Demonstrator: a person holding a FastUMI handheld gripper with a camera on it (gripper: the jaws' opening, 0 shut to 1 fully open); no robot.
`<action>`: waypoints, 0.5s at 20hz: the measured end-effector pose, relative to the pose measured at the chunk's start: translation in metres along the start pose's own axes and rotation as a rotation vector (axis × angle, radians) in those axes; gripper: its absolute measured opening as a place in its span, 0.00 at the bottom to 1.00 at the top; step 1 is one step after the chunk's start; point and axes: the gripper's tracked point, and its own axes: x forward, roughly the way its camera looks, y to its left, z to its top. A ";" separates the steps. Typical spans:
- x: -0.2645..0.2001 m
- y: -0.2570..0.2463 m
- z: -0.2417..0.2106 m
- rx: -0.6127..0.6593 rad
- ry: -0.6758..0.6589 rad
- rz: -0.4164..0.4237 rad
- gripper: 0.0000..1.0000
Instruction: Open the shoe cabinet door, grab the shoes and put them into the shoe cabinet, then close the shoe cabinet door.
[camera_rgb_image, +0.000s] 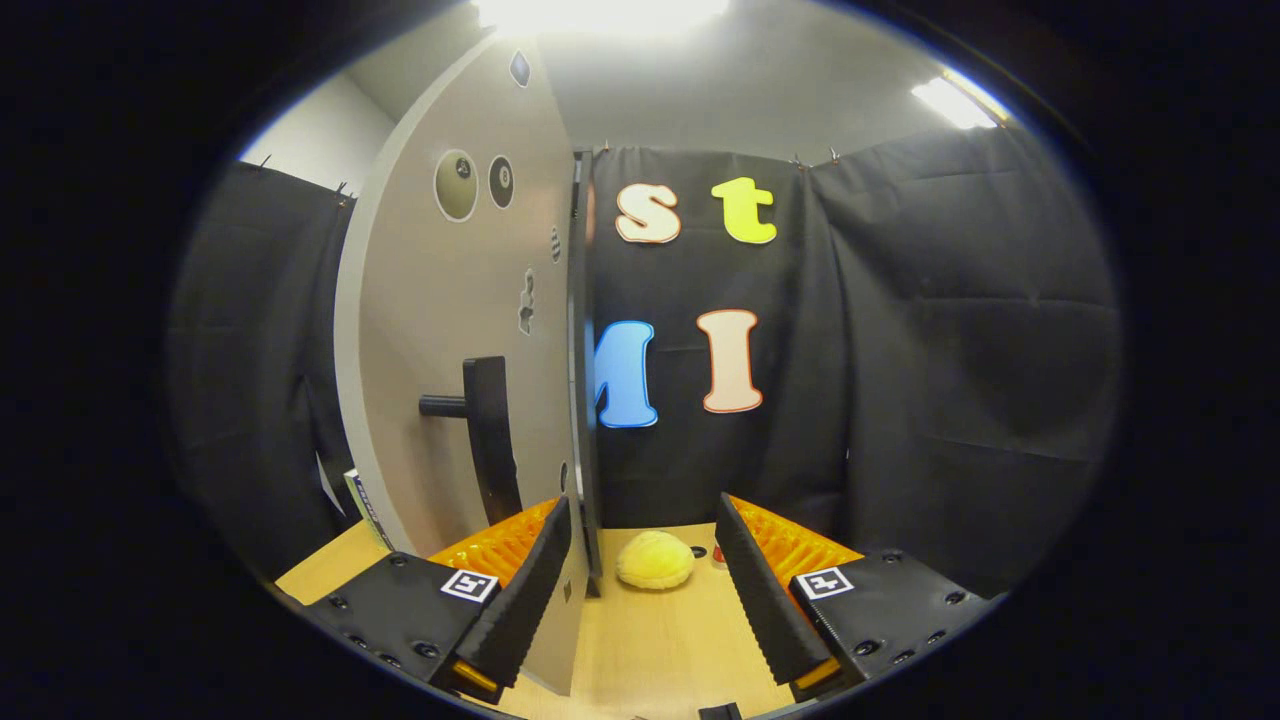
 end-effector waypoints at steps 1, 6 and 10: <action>-0.001 0.012 0.000 -0.005 -0.002 0.018 0.93; 0.005 0.065 0.004 -0.017 -0.016 0.090 0.93; 0.012 0.108 0.008 -0.037 -0.030 0.127 0.93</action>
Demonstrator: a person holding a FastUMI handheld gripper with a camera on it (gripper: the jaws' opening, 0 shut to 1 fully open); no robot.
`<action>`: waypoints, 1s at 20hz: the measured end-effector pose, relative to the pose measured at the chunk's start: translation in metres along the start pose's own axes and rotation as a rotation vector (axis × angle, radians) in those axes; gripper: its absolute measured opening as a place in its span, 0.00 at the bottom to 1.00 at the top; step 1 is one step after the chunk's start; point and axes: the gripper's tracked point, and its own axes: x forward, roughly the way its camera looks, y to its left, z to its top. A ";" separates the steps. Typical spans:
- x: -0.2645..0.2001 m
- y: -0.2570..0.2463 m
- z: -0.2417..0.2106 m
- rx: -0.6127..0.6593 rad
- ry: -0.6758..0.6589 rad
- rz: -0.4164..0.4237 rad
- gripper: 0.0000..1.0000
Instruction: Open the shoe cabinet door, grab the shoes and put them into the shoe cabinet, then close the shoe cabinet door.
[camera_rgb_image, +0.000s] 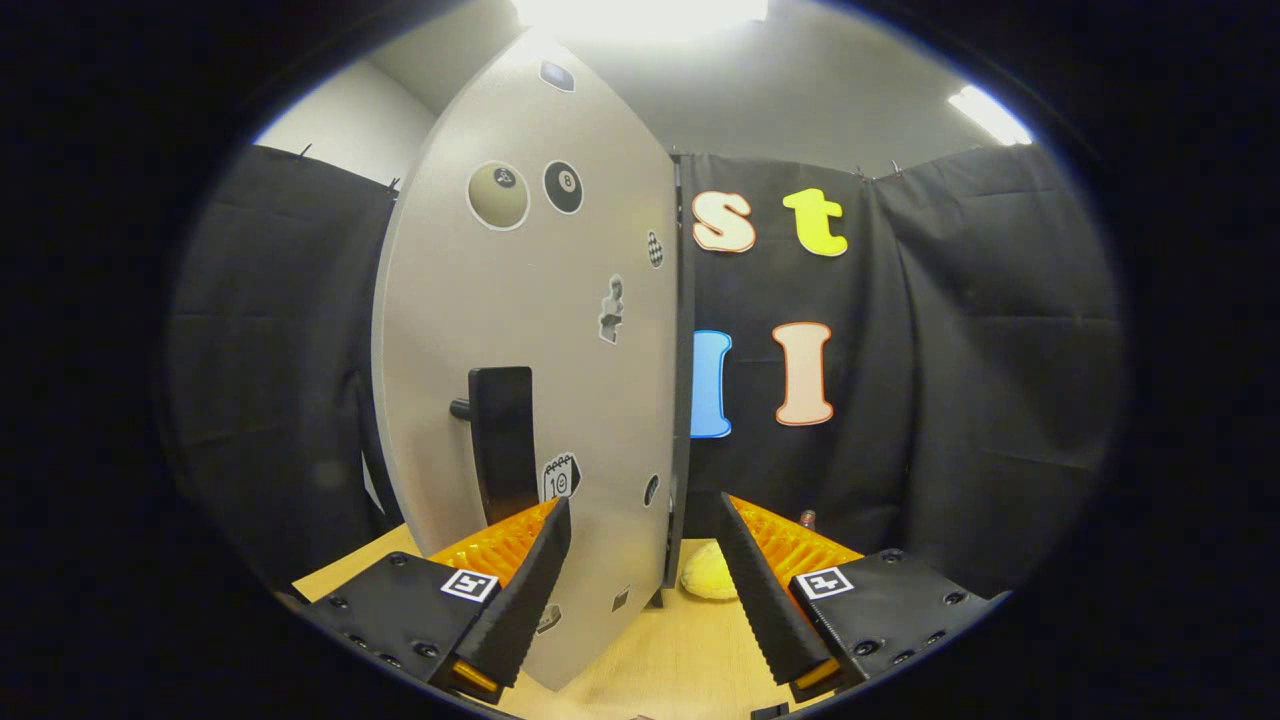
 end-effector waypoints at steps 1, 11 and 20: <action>0.003 0.014 -0.002 -0.002 0.001 0.019 0.93; 0.061 0.144 0.007 -0.081 -0.063 0.163 0.93; 0.063 0.186 0.009 -0.039 -0.057 0.236 0.96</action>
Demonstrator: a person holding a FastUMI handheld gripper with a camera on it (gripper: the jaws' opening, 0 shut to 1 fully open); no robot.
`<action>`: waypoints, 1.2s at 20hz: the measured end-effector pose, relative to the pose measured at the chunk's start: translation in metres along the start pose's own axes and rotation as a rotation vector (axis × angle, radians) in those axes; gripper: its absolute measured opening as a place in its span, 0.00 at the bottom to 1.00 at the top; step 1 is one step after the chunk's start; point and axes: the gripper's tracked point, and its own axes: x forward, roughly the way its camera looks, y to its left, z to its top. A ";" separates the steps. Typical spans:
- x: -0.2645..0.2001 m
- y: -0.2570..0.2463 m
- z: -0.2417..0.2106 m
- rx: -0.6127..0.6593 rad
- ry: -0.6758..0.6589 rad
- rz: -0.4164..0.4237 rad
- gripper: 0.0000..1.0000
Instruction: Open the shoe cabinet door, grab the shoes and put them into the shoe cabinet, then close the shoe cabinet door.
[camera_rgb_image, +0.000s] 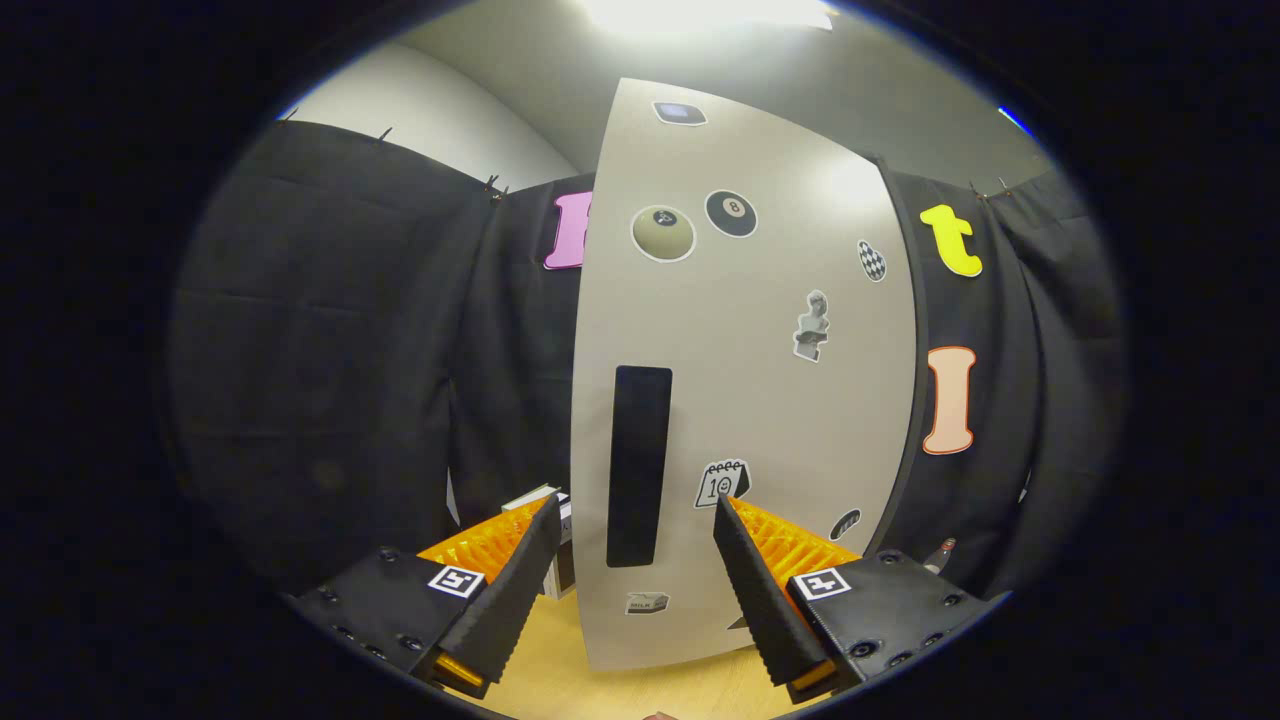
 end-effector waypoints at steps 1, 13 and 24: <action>-0.009 -0.004 0.001 0.006 -0.001 0.004 0.96; -0.088 -0.123 -0.014 0.034 0.014 -0.110 0.98; -0.124 -0.192 -0.024 0.055 0.002 -0.212 0.97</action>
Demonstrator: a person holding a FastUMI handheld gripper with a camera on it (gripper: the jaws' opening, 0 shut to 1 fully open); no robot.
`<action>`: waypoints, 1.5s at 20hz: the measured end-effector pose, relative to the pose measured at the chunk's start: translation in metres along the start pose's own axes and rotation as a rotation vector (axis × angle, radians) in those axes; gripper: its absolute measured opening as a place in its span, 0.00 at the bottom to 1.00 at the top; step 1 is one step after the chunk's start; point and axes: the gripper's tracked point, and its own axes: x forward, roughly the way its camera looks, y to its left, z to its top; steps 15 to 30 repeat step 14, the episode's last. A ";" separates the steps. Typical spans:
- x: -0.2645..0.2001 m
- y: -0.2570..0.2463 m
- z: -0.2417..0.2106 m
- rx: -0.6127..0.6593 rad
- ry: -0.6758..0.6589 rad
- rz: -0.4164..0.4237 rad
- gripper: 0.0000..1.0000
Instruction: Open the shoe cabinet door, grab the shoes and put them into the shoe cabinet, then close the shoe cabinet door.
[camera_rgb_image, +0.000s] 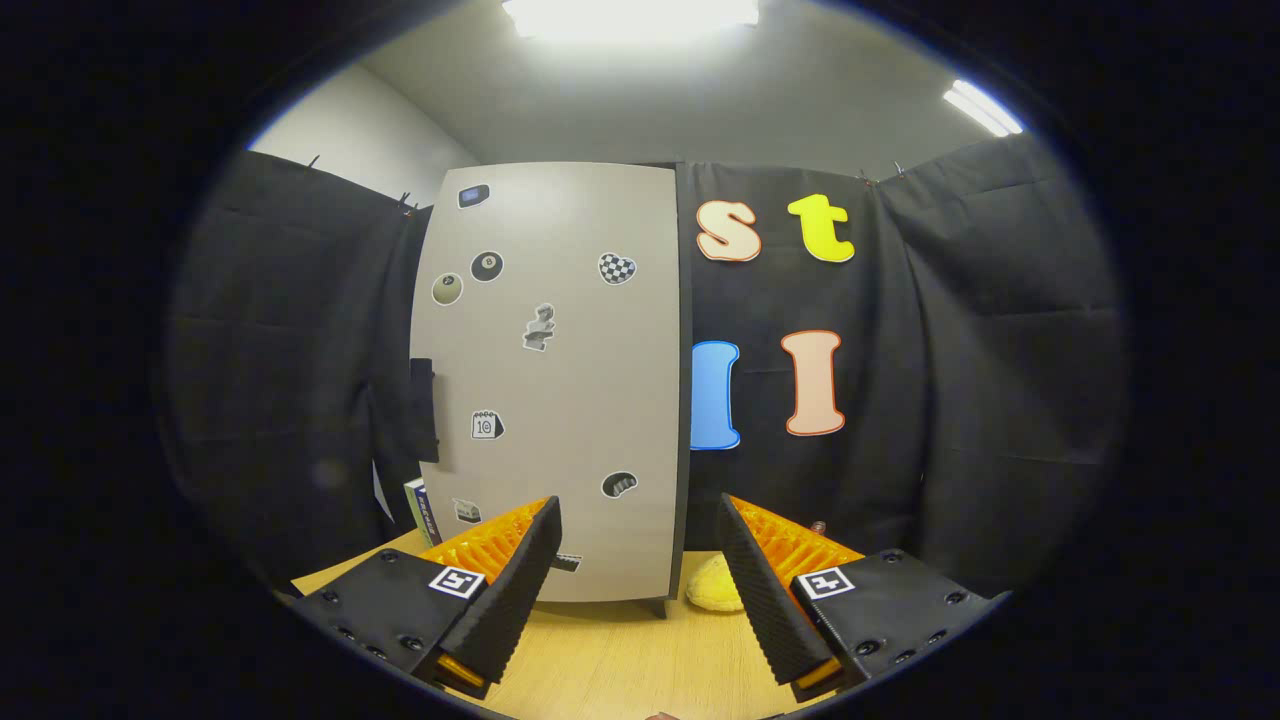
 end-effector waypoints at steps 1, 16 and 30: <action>-0.001 0.000 -0.001 -0.004 0.001 0.000 0.97; -0.005 0.002 -0.002 -0.044 -0.014 -0.021 0.98; -0.005 0.002 -0.002 -0.044 -0.014 -0.021 0.98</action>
